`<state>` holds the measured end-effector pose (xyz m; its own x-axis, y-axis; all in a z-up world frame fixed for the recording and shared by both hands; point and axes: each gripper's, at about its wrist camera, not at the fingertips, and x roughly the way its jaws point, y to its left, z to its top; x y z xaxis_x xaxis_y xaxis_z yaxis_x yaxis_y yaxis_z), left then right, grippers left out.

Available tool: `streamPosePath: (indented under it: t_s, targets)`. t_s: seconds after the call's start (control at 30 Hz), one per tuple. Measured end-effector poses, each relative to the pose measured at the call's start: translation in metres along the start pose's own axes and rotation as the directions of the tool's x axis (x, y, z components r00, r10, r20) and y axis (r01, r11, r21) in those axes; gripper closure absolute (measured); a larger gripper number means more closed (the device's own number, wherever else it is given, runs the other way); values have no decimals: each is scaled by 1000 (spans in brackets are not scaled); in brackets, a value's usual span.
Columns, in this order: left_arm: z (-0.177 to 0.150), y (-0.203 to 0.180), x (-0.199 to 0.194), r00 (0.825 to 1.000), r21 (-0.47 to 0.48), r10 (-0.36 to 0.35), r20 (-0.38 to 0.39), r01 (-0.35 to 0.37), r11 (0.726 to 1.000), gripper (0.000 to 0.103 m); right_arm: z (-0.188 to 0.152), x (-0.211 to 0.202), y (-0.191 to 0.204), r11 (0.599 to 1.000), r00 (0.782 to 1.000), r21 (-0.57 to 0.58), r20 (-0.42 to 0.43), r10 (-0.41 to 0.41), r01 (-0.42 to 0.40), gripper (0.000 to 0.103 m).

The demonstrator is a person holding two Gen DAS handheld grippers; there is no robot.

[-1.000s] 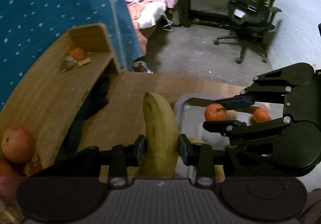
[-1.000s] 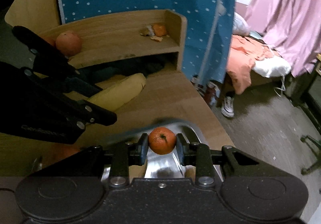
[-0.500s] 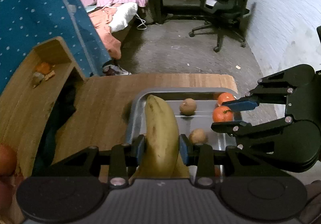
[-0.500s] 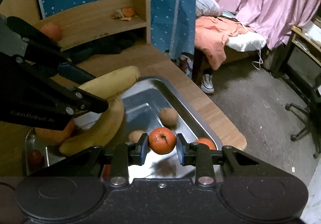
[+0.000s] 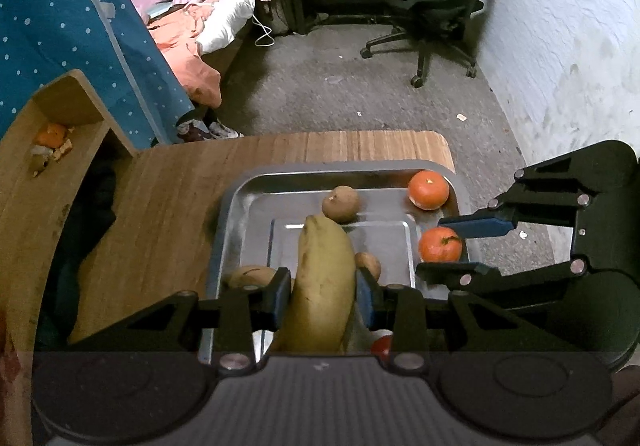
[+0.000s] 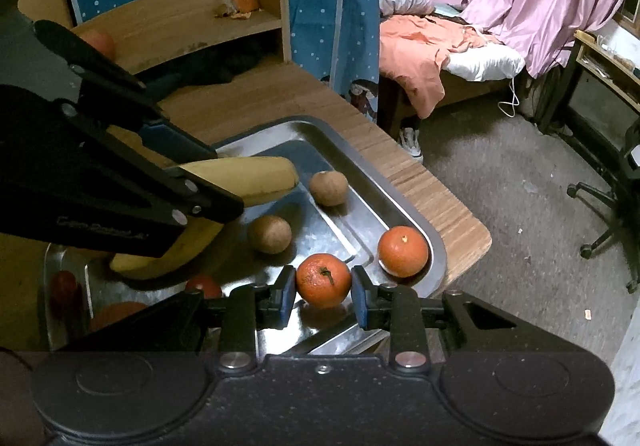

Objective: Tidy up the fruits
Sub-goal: 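Carry the banana and tangerine over the metal tray with both grippers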

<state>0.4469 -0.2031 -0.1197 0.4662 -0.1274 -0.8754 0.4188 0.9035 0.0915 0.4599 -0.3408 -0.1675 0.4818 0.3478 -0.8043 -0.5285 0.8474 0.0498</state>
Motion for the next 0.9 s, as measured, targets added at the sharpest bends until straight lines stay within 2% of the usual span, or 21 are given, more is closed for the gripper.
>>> streamPosePath:
  t_s: [0.9]
  targets:
    - [4,2,9,999,8,-30,-14,30,1000,65,1,6,2,1000,999,9,-19,-26,26,72]
